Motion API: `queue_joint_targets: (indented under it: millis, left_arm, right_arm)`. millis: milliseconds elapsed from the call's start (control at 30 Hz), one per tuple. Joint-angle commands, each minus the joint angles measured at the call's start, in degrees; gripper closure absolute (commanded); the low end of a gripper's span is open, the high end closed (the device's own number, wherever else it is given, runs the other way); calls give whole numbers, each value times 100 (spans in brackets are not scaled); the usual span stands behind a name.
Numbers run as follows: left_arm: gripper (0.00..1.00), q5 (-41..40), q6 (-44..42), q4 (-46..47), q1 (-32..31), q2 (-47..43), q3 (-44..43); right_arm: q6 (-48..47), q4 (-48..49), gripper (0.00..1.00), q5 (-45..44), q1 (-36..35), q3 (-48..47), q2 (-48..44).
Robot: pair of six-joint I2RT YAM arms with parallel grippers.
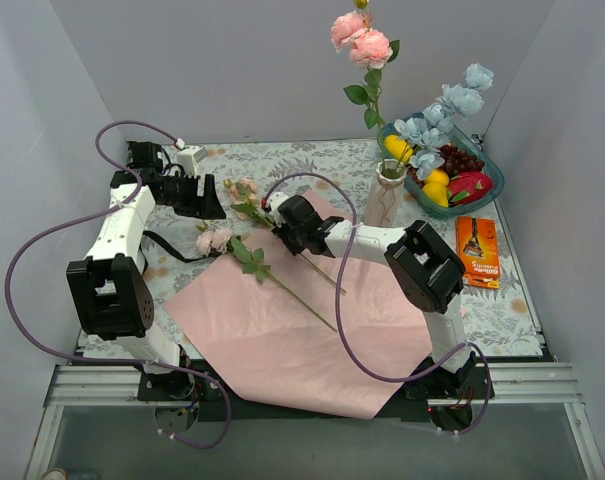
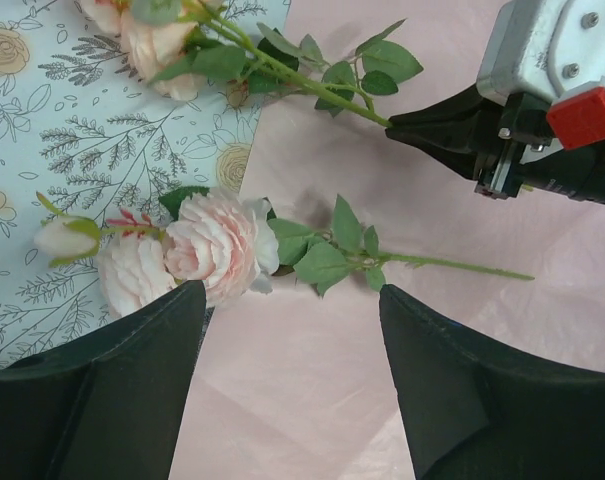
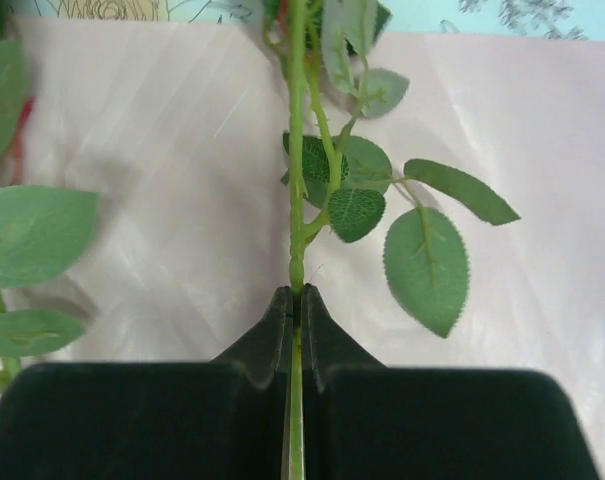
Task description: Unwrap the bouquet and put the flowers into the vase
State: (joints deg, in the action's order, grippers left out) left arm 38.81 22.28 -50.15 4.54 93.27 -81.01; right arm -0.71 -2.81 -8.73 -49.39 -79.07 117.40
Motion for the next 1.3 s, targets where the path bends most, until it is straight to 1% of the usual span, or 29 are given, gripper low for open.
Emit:
queue_joint_targets:
  millis: [0, 100, 233, 300, 333, 400, 433, 500, 533, 567, 633, 700, 767, 800, 833, 900, 933, 1000, 1033, 1267]
  left_arm:
    - [30, 65, -66, -39, -5, -389, -239]
    - [30, 127, -23, -47, -14, -424, -266]
    - [30, 145, -14, -65, -14, -433, -336]
    - [30, 145, -5, -91, -5, -424, -380]
    - [30, 127, -5, -100, -5, -424, -398]
    - [30, 145, -5, -100, -14, -415, -415]
    - [30, 153, -5, -109, -5, -415, -424]
    - [30, 162, -5, -126, -5, -407, -433]
    - [30, 145, -22, -127, -5, -407, -450]
    - [30, 136, -40, -127, 3, -407, -450]
    - [30, 101, -57, -109, -5, -407, -416]
    - [30, 109, -66, -100, -5, -380, -415]
    - [30, 136, -58, -91, -5, -345, -424]
    - [30, 145, -57, -91, -5, -319, -424]
    - [30, 162, -49, -74, -5, -310, -415]
    - [30, 171, -57, -74, 3, -257, -424]
    - [30, 171, -49, -65, -5, -257, -424]
    - [30, 153, -57, -74, -5, -205, -433]
    - [30, 136, -66, -65, -5, -187, -442]
    - [30, 153, -84, -100, -5, -55, -521]
  right_arm:
    - [-350, -141, 99, -234, 96, -556, -683]
    - [-570, -202, 99, -462, 122, -855, -991]
    - [-799, -343, 99, -665, 122, -1758, -1342]
    - [-869, -317, 99, -717, 122, -2050, -1518]
    - [-895, -282, 99, -752, 131, -2330, -1684]
    - [-1018, -168, 99, -814, 122, -2516, -1904]
    - [-1149, 94, 99, -849, 122, -2561, -2210]
    - [-1290, 716, 99, -919, 131, -2151, -2659]
    - [-1552, 1669, 99, -902, 140, -1826, -3244]
    - [-1685, 2253, 99, -894, 157, -1005, -3537]
    - [-1835, 3316, 99, -893, 340, -541, -4082]
    - [-1845, 3287, 99, -893, 560, -496, -4181]
    - [-1976, 3959, 99, -815, 859, -50, -4462]
    - [-2003, 4486, 99, -510, 965, 805, -4620]
    - [-1960, 5700, 99, -333, 1218, 1205, -4882]
    - [-1793, 6631, 99, -173, 1474, 1900, -4964]
    - [-1479, 6775, 99, -147, 1728, 1939, -4964]
    - [-1135, 6679, 99, 63, 1958, 1983, -4947]
    - [-959, 6914, 99, 117, 2107, 2122, -4894]
    - [-457, 7443, 99, 346, 2539, 2194, -4551]
